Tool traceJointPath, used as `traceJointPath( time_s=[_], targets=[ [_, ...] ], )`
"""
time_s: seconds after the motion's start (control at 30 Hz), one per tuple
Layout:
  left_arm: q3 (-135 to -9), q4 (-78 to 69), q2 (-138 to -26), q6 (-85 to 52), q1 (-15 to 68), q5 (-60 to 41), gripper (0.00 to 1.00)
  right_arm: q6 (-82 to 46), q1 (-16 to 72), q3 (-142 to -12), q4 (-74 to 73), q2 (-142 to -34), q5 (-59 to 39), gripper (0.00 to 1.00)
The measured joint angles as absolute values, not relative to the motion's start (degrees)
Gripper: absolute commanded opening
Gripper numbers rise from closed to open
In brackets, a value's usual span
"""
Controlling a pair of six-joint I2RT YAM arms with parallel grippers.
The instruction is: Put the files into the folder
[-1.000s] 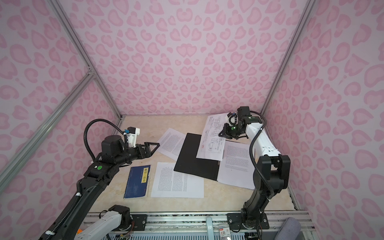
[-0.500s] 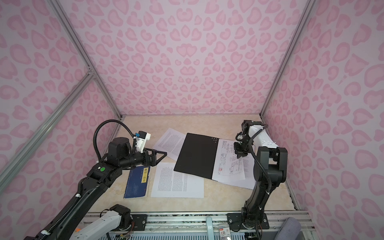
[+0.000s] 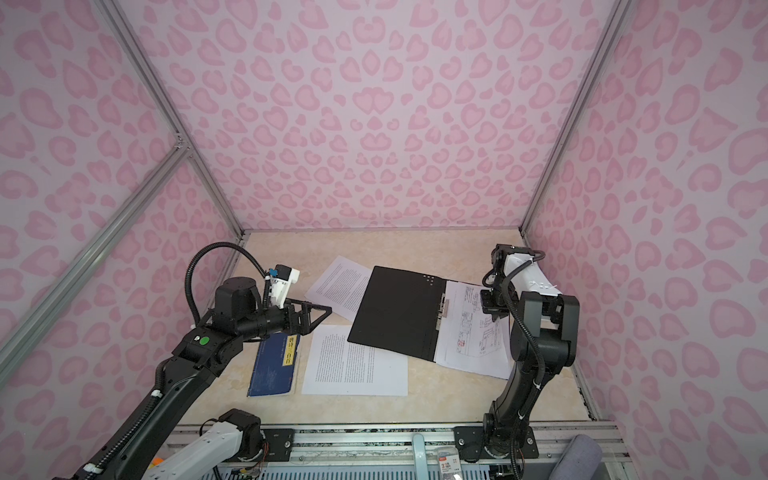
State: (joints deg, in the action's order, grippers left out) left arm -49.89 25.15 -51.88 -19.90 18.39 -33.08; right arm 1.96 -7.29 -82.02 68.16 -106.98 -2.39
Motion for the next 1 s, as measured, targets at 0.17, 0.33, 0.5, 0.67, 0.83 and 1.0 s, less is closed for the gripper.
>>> traceJointPath(
  time_s=[0.17,0.33,0.5,0.67,0.83,1.0],
  targets=[
    [-49.4,25.0,-52.3,-20.1,17.4,-33.8,0.98,2.7,-6.9,-81.9,67.0,-107.3,-3.3,0.00],
    [-48.9,24.7,-52.7,-21.0,16.8,-34.5,0.98,3.4,-5.5,-81.9,66.5,-107.9,-4.1,0.00],
    [-48.7,24.1,-52.7,-21.0,16.3,-34.9,0.98,3.7,-4.6,-81.9,65.9,-108.2,-4.1,0.00],
    [-48.6,23.7,-52.7,-21.3,16.2,-35.2,0.98,3.7,-4.5,-81.8,65.9,-108.2,-4.1,0.00],
    [-48.5,23.5,-52.7,-21.4,16.1,-35.6,0.98,3.4,-5.0,-80.2,65.7,-108.1,-4.8,0.00],
    [-48.4,23.0,-52.7,-21.4,16.1,-35.8,0.98,2.4,-5.6,-77.6,65.2,-107.5,-6.3,0.00]
  ],
)
